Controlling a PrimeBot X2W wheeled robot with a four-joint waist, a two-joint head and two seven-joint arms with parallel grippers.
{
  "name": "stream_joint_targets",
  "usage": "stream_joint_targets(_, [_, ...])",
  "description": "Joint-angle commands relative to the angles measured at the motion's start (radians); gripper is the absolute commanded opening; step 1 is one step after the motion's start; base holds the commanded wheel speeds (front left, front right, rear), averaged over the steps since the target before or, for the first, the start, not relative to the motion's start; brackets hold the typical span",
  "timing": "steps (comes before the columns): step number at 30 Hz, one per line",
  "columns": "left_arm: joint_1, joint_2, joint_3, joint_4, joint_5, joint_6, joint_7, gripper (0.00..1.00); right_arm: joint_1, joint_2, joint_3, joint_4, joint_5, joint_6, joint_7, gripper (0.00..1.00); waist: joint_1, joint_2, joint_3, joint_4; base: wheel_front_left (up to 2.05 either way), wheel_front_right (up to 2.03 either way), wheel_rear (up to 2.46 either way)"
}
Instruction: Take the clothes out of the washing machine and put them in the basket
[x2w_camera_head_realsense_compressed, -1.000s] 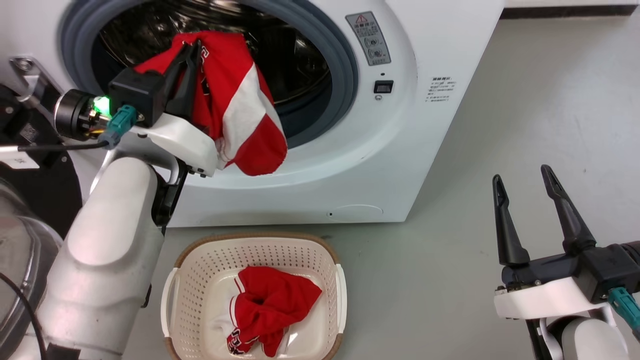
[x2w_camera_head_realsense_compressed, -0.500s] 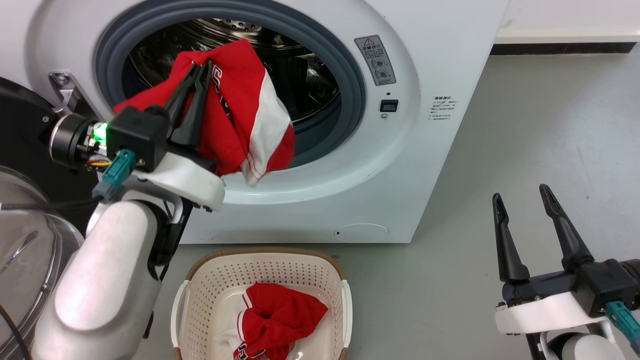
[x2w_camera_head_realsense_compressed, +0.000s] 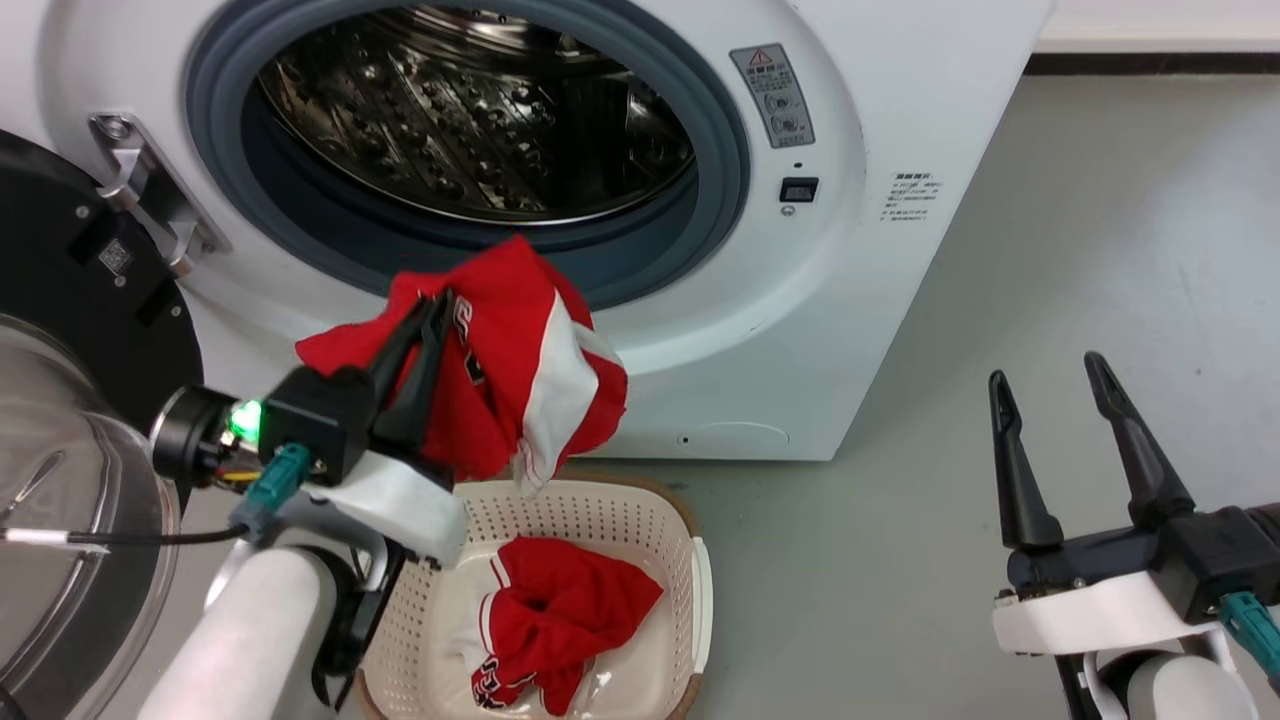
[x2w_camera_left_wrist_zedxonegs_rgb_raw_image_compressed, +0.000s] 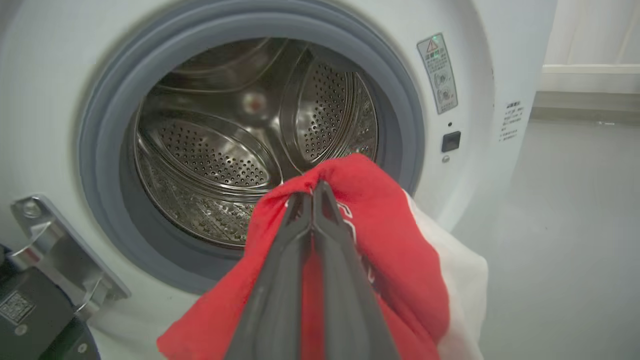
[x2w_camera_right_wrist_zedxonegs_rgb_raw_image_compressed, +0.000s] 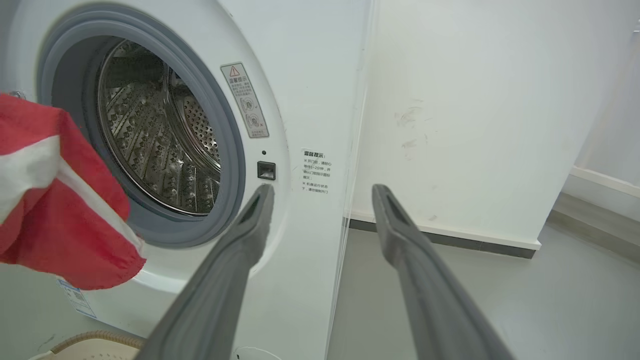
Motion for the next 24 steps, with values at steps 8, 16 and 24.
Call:
stream_joint_targets(8, [0.060,-0.053,-0.021,0.263,-0.078,-0.041,-0.066,0.00,-0.096,0.001,-0.008,-0.024,-0.015,-0.001,-0.002,1.00,0.0000,-0.0001,0.174,-0.036,0.00,0.00,0.00])
stream_joint_targets(16, [-0.059,-0.112,-0.033,0.608,-0.111,-0.104,-0.124,0.00,-0.176,0.001,-0.019,-0.051,-0.017,-0.001,-0.002,1.00,0.0000,-0.0001,0.339,-0.079,0.00,0.00,0.00])
stream_joint_targets(24, [-0.210,-0.150,-0.059,0.907,-0.104,-0.143,-0.145,0.00,-0.247,0.001,-0.026,-0.076,0.002,-0.001,-0.002,1.00,0.0000,-0.0001,0.487,-0.113,0.00,0.00,0.00])
